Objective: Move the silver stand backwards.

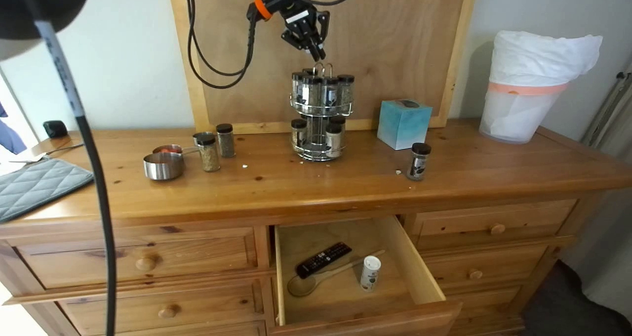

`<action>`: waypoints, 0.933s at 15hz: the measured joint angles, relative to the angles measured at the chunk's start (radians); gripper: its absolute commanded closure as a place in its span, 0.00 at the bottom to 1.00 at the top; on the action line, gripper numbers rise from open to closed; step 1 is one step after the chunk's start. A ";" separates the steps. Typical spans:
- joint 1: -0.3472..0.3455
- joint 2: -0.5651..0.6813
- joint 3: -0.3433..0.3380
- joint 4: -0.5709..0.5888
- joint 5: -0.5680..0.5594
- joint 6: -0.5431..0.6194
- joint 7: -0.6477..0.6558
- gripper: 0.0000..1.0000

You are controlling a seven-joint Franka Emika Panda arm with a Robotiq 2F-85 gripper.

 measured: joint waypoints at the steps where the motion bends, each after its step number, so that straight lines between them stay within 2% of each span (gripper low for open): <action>1: 0.002 -0.002 -0.006 0.018 -0.001 0.000 0.000 0.45; 4: 0.004 -0.011 -0.015 0.053 -0.001 -0.014 0.000 0.23; 7: 0.007 -0.030 -0.014 0.063 0.000 -0.113 0.000 0.02; 9: 0.006 -0.051 0.005 0.071 0.004 -0.248 -0.011 0.00; 12: -0.010 -0.069 0.073 0.125 0.004 -0.494 -0.044 0.00; 14: -0.020 -0.092 0.112 0.130 0.008 -0.599 -0.072 0.00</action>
